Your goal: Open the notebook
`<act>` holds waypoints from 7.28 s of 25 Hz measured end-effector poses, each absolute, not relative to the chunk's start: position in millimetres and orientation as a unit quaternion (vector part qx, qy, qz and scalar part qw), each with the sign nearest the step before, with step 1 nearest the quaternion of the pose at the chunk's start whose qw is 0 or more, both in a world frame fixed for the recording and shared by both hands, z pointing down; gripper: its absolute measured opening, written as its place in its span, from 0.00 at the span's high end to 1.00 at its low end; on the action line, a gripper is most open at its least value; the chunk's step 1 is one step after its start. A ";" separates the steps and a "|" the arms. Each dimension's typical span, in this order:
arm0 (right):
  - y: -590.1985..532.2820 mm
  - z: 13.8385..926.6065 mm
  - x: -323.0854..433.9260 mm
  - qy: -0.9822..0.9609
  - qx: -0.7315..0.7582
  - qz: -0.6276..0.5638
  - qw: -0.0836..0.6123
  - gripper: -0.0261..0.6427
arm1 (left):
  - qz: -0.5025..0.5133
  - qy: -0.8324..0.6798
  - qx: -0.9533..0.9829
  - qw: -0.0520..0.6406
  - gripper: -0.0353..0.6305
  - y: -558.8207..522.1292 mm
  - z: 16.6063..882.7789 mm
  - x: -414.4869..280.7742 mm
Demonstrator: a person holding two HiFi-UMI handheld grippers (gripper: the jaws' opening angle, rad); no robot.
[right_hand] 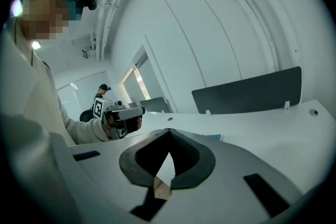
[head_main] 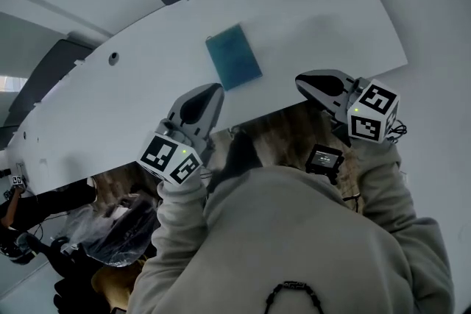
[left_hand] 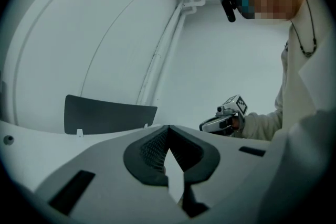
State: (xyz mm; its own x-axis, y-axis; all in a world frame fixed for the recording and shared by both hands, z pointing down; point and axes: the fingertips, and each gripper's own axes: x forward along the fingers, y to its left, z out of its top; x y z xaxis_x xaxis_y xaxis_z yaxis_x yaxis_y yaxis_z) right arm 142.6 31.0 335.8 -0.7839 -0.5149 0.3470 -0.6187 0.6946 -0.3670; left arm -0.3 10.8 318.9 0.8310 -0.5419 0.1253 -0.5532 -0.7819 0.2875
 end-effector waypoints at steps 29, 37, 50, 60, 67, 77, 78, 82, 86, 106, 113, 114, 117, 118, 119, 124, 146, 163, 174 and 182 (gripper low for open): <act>-125.1 314.6 46.3 -0.894 0.354 0.171 0.214 0.93 | 0.086 -0.240 0.961 0.103 0.95 -143.5 312.9 -64.2; -164.5 321.8 -1.3 -0.901 0.306 0.220 0.216 0.93 | 0.073 -0.296 0.941 0.146 0.95 -175.4 336.6 -103.6; -163.4 352.7 22.4 -0.898 0.281 0.207 0.268 0.93 | 0.115 -0.307 0.925 0.190 0.95 -143.4 394.6 -99.8; -202.5 346.6 58.5 -0.913 0.259 0.229 0.215 0.93 | 0.083 -0.357 0.907 0.209 0.95 -178.5 365.1 -93.2; -218.3 376.2 51.7 -0.911 0.247 0.253 0.210 0.93 | 0.067 -0.349 0.901 0.248 0.95 -188.4 371.3 -79.6; -226.7 432.4 54.9 -0.899 0.241 0.296 0.217 0.93 | 0.079 -0.348 0.894 0.270 0.95 -198.9 401.2 -63.5; -228.1 437.0 54.4 -0.897 0.242 0.298 0.218 0.93 | 0.081 -0.348 0.893 0.273 0.95 -197.8 404.5 -62.7; -232.6 450.0 60.4 -0.891 0.251 0.309 0.218 0.93 | 0.040 -0.341 0.879 0.330 0.95 -195.3 417.9 -59.0; -232.5 470.0 67.4 -0.881 0.261 0.324 0.224 0.93 | 0.041 -0.345 0.869 0.351 0.95 -195.9 439.0 -56.2; -186.3 612.8 71.2 -0.819 0.240 0.452 0.260 0.93 | 0.152 -0.275 0.885 0.343 0.95 -181.2 586.3 -11.5; -188.7 647.2 91.2 -0.779 0.287 0.480 0.284 0.91 | 0.177 -0.290 0.858 0.385 0.95 -167.4 632.1 -18.1; -189.4 651.4 91.9 -0.773 0.288 0.492 0.279 0.87 | 0.180 -0.289 0.858 0.385 0.95 -166.6 634.9 -17.8; -183.8 659.9 85.4 -0.766 0.268 0.514 0.278 0.73 | 0.187 -0.286 0.856 0.388 0.95 -164.2 642.0 -14.9; -182.2 662.7 83.7 -0.765 0.265 0.513 0.284 0.73 | 0.190 -0.282 0.856 0.390 0.95 -162.8 645.0 -13.5; -181.6 665.4 82.2 -0.765 0.264 0.512 0.289 0.73 | 0.195 -0.275 0.855 0.393 0.95 -160.6 648.7 -12.2; -182.3 672.4 75.6 -0.758 0.268 0.508 0.309 0.73 | 0.206 -0.253 0.850 0.414 0.95 -156.1 659.9 -11.0; -182.8 581.7 16.1 -0.788 0.161 0.570 0.168 0.78 | 0.140 -0.254 0.847 0.446 0.95 -159.6 644.7 -20.0; -154.2 540.5 -84.4 -0.809 0.025 0.570 0.140 0.79 | 0.093 -0.363 0.819 0.434 0.95 -141.6 623.1 -118.8; -143.6 582.7 -135.5 -0.806 -0.003 0.569 0.161 0.87 | 0.036 -0.432 0.778 0.455 0.95 -102.9 618.8 -174.9; -127.6 630.7 -158.6 -0.791 -0.016 0.567 0.229 0.91 | 0.027 -0.455 0.749 0.482 0.95 -76.7 644.9 -205.8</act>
